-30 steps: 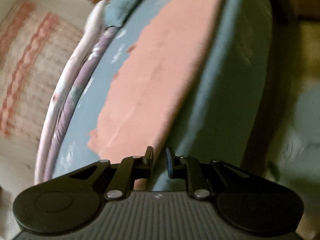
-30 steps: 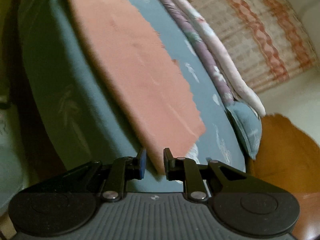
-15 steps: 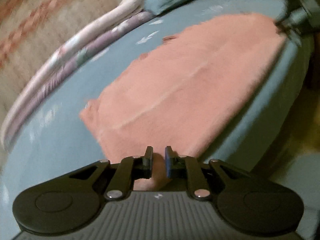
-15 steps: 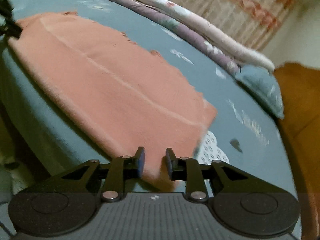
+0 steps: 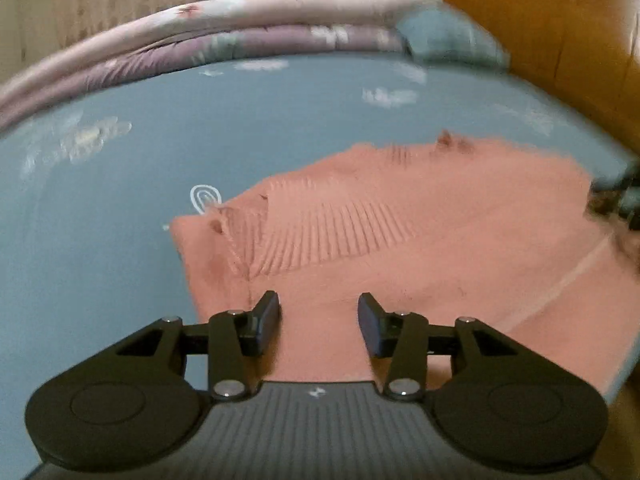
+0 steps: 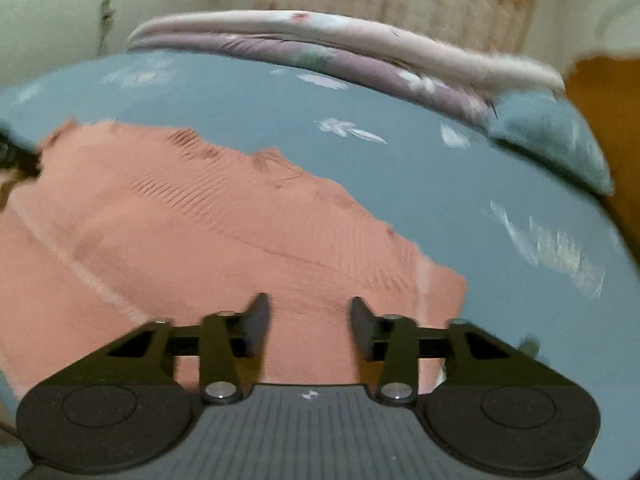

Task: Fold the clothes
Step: 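Lay the folded edge down and open both tools, then raise both open tools above the pink sweater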

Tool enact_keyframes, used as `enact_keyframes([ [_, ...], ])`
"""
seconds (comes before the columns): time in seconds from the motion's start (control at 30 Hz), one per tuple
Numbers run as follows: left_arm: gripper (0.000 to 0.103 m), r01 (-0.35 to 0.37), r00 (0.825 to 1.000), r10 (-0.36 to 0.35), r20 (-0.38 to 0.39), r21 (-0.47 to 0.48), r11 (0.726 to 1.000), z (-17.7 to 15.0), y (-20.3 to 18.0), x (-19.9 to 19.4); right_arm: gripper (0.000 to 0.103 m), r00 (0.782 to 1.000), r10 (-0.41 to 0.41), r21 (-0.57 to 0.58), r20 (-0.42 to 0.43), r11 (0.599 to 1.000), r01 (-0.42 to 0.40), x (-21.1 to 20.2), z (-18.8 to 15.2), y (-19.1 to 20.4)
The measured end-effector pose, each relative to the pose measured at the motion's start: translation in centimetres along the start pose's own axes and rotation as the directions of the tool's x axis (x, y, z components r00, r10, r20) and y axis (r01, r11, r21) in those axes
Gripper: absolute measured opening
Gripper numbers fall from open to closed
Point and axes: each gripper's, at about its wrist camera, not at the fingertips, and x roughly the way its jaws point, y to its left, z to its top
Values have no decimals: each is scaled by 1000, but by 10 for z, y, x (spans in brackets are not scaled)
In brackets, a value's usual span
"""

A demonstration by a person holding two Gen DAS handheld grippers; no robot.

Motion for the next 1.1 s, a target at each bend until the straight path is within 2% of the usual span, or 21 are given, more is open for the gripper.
enact_keyframes([
  [0.1, 45, -19, 999, 18, -29, -40, 999, 20, 5, -3, 61, 999, 27, 120, -41, 993, -22, -2, 5, -22],
  [0.17, 51, -65, 998, 64, -14, -31, 997, 39, 0, -2, 61, 999, -4, 100, -48, 995, 9, -4, 13, -18],
  [0.23, 56, -82, 997, 81, -20, -58, 995, 50, 3, 4, 61, 999, -11, 120, -48, 993, 17, -2, 25, -16],
  [0.33, 56, -124, 990, 113, -81, -148, 981, 60, 20, 23, 61, 999, 22, 174, -46, 985, -14, 4, 38, -16],
  [0.4, 56, -154, 984, 133, -120, -189, 970, 56, 32, 36, 61, 997, 35, 188, -63, 982, -22, 9, 41, -16],
  [0.47, 58, -141, 987, 117, -112, -234, 962, 49, 42, 39, 61, 994, 62, 212, -92, 976, -41, 14, 41, -16],
  [0.5, 58, -142, 987, 118, -113, -237, 961, 49, 44, 38, 61, 992, 66, 215, -104, 976, -42, 16, 42, -15],
  [0.63, 54, -239, 968, 214, -131, -223, 945, 65, 36, 34, 64, 990, 60, 210, -128, 977, -32, 13, 49, -12],
  [0.7, 54, -234, 972, 219, -89, -215, 948, 73, 28, 21, 68, 990, 72, 221, -118, 974, -44, 10, 53, -13],
  [0.8, 61, -113, 994, 109, -34, -225, 968, 81, 8, 13, 69, 990, 77, 215, -121, 975, -50, 10, 57, -10],
  [0.83, 62, -65, 998, 61, -29, -211, 975, 83, -1, 15, 69, 989, 76, 209, -127, 977, -48, 12, 57, -9],
  [0.87, 63, -48, 999, 42, -33, -204, 978, 83, -6, 21, 69, 988, 74, 205, -135, 978, -46, 15, 57, -8],
  [0.97, 63, -32, 998, 21, -56, -189, 981, 82, -17, 43, 70, 983, 81, 208, -167, 977, -45, 24, 53, -6],
  [1.03, 64, -20, 997, 7, -72, -180, 984, 82, -25, 58, 77, 982, 77, 203, -175, 978, -41, 26, 49, -3],
  [1.1, 62, -114, 986, 85, -140, -209, 971, 81, -14, 82, 84, 981, 75, 195, -178, 980, -40, 27, 44, -1],
])
